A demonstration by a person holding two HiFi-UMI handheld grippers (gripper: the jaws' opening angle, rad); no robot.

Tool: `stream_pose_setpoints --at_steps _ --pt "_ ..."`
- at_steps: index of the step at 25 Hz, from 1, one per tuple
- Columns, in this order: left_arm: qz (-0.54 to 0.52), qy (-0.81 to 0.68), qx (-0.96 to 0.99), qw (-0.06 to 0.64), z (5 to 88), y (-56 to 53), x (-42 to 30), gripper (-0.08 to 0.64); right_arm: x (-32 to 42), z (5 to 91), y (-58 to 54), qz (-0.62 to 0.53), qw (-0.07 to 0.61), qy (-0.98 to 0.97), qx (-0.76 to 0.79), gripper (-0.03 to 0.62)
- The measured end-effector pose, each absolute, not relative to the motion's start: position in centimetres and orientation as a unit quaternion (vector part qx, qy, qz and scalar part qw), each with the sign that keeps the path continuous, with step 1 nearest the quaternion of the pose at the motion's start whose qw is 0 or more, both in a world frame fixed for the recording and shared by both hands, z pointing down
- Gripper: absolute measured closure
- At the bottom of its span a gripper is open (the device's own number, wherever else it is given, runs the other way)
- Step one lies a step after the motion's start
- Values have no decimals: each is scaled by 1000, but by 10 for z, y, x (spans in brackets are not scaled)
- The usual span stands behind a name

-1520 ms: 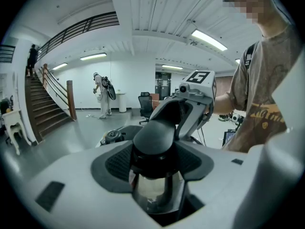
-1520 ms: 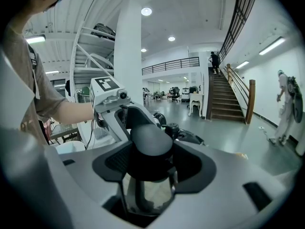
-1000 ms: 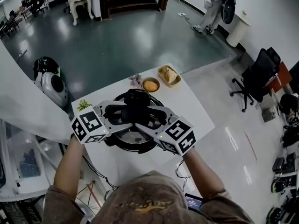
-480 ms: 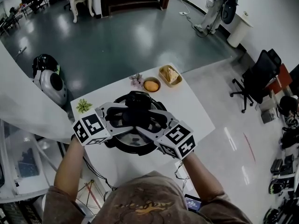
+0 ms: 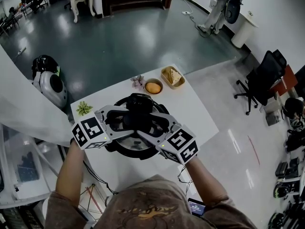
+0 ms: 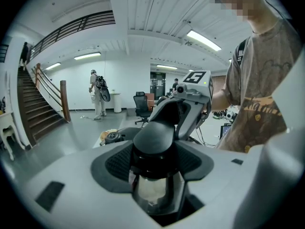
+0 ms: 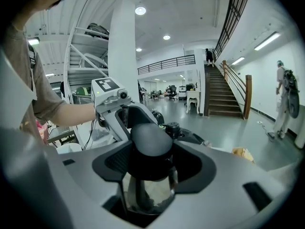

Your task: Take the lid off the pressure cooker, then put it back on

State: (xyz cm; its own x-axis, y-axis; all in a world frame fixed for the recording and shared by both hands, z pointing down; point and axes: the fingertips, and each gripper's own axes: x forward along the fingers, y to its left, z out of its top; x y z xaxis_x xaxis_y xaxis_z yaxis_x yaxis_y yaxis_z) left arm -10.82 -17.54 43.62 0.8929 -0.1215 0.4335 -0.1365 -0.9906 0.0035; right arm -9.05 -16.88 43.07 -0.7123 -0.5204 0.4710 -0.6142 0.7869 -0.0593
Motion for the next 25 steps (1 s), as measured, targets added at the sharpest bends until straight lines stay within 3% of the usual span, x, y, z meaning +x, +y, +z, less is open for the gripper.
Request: stream_pose_setpoints --at_steps 25 --pt "211 -94 972 36 438 -180 -108 290 -89 432 -172 87 224 -930 278 330"
